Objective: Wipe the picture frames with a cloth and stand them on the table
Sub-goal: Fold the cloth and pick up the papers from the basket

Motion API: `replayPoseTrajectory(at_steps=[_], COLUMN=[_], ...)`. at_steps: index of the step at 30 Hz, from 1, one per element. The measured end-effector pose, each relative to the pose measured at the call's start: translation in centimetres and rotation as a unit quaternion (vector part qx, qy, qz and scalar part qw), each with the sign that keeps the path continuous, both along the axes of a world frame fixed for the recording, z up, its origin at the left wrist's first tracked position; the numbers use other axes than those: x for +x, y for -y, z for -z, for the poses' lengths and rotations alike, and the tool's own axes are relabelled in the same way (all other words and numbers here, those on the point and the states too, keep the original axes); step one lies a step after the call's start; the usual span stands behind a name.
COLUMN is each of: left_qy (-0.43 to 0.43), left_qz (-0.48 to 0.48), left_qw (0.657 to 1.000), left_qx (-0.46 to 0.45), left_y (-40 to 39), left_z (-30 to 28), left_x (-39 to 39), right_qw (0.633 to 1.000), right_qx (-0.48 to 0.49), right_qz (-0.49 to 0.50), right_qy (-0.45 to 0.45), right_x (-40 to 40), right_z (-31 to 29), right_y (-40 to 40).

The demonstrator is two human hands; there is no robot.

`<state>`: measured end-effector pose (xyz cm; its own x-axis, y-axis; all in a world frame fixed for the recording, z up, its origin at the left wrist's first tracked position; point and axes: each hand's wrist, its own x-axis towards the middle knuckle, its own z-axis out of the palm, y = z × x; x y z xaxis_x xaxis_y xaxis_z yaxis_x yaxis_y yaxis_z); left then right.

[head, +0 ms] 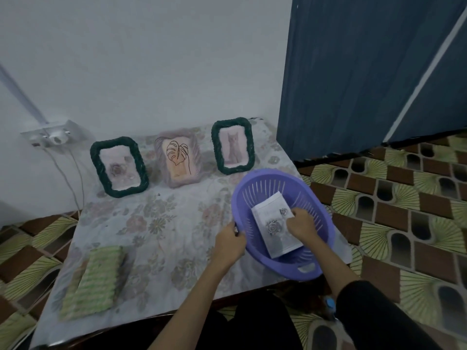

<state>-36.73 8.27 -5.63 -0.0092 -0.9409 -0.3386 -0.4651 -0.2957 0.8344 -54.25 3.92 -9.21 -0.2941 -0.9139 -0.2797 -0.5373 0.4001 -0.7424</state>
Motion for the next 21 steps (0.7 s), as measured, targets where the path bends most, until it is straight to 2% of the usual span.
replayPoseTrajectory(at_steps=[5, 9, 18, 21], left_qy=[0.006, -0.003, 0.003, 0.000], left_qz=[0.000, 0.003, -0.006, -0.029], left_qw=[1.000, 1.000, 1.000, 1.000], left_qx=[0.009, 0.006, 0.014, 0.001], left_y=[0.0, -0.1, 0.8, 2.6], left_z=[-0.2, -0.3, 0.1, 0.1], left_x=[0.2, 0.2, 0.9, 1.9], right_qw=[0.999, 0.996, 0.985, 0.987], right_qx=[0.048, 0.050, -0.018, -0.069], right_qz=[-0.005, -0.028, -0.018, -0.009], right_qy=[-0.022, -0.068, -0.169, -0.148], right_x=[0.5, 0.7, 0.7, 0.5], right_z=[1.0, 1.4, 0.7, -0.5], right_y=[0.1, 0.0, 0.2, 1.0])
